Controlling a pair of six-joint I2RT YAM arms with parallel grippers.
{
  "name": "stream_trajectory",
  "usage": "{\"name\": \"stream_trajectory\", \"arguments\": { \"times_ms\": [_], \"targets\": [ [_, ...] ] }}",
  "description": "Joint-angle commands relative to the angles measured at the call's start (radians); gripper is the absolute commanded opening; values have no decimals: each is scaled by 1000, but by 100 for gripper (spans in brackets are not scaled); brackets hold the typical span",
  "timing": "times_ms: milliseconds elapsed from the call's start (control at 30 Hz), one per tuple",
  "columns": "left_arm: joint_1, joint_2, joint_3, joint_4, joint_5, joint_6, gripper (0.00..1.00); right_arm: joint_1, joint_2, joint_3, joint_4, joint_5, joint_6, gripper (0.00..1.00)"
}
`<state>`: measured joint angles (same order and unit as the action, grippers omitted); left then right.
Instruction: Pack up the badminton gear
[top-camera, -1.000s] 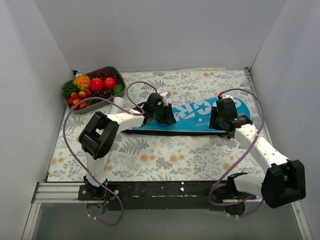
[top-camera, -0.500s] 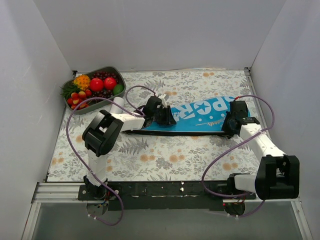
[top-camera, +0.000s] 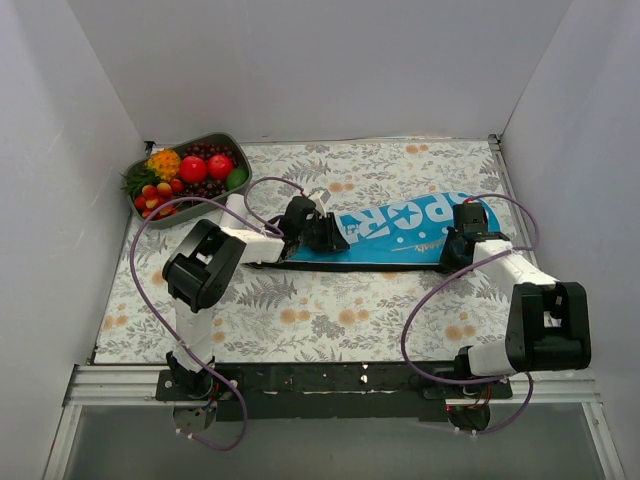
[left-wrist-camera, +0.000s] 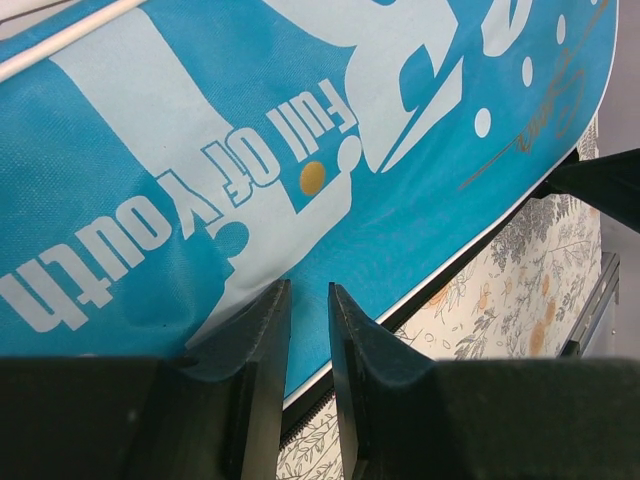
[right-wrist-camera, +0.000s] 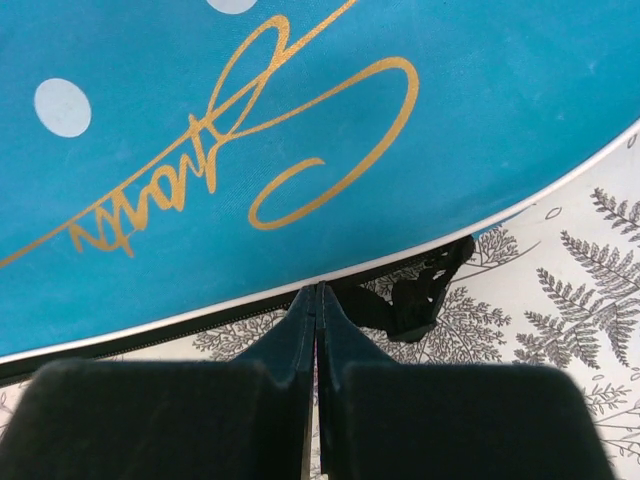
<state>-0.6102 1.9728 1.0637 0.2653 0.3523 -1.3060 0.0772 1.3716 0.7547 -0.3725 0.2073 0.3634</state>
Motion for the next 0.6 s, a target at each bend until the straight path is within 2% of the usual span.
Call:
{"name": "stream_trajectory", "arguments": {
  "times_ms": [0,267,567],
  "targets": [
    [9,-31,-30,-6,-6,2,21,-13,41,-17,66,6,5,1],
    [17,-37,-39,2,-10,1,21,-16,84,-31,37,41,22,1],
    [53,-48,-47,14,-6,-22,21,-16,3,-78,-88,121,74,1]
  ]
}}
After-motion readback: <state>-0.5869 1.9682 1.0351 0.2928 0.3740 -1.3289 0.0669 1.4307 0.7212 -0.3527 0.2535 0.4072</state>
